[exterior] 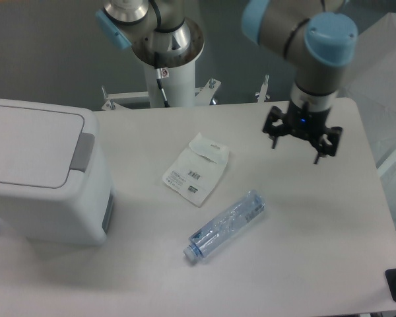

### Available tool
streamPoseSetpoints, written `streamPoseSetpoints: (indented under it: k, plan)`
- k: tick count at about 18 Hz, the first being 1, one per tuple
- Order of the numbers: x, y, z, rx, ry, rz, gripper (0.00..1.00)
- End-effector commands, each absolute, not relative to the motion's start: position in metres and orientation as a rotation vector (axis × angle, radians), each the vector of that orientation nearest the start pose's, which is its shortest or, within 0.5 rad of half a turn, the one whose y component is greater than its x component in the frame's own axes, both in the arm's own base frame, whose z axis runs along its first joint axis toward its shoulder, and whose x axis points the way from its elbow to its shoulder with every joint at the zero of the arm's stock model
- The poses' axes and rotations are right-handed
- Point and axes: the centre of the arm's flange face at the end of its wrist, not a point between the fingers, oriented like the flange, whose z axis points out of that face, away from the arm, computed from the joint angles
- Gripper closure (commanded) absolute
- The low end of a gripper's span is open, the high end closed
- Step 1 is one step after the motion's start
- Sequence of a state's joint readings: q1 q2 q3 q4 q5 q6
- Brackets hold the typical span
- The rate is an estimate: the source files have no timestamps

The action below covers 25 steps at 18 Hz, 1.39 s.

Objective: Open the trash can
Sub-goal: 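Move the open gripper over the table toward the white trash can, then lower the gripper onto the trash can lid's front edge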

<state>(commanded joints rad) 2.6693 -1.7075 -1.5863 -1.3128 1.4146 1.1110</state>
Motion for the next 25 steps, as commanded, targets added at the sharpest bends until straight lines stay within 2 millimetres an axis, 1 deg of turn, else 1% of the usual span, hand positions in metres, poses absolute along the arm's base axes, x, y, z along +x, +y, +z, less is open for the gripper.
streamPoseSetpoints:
  k: [1, 3, 4, 5, 7, 8, 11, 13, 14, 16, 18, 20, 21, 22, 25]
  plan:
    - [-0.412, 0.394, 0.446, -2.93, 0.038, 0.004, 0.0]
    - [-0.394, 0.406, 0.457, -2.877, 0.06, -0.047, 0.0]
    - [-0.384, 0.41, 0.466, -2.838, 0.047, -0.063, 0.0]
    - [-0.378, 0.414, 0.47, -2.809, 0.031, -0.084, 0.0]
    - [-0.358, 0.428, 0.483, -2.766, 0.001, -0.113, 0.0]
    - [-0.349, 0.434, 0.486, -2.756, -0.045, -0.131, 0.0]
    - [-0.318, 0.457, 0.488, -2.752, -0.157, -0.193, 0.0]
    - [-0.31, 0.463, 0.485, -2.752, -0.271, -0.231, 0.0]
    - [-0.302, 0.47, 0.486, -2.748, -0.286, -0.239, 0.0]
    - [-0.292, 0.479, 0.493, -2.732, -0.326, -0.257, 0.0]
    - [-0.29, 0.484, 0.499, -2.703, -0.351, -0.283, 0.0]
    - [-0.29, 0.49, 0.513, -2.651, -0.38, -0.317, 0.0]
    - [-0.291, 0.494, 0.516, -2.636, -0.407, -0.335, 0.0]
    - [-0.287, 0.501, 0.519, -2.63, -0.412, -0.344, 0.0]
    - [-0.271, 0.523, 0.513, -2.64, -0.409, -0.373, 0.0]
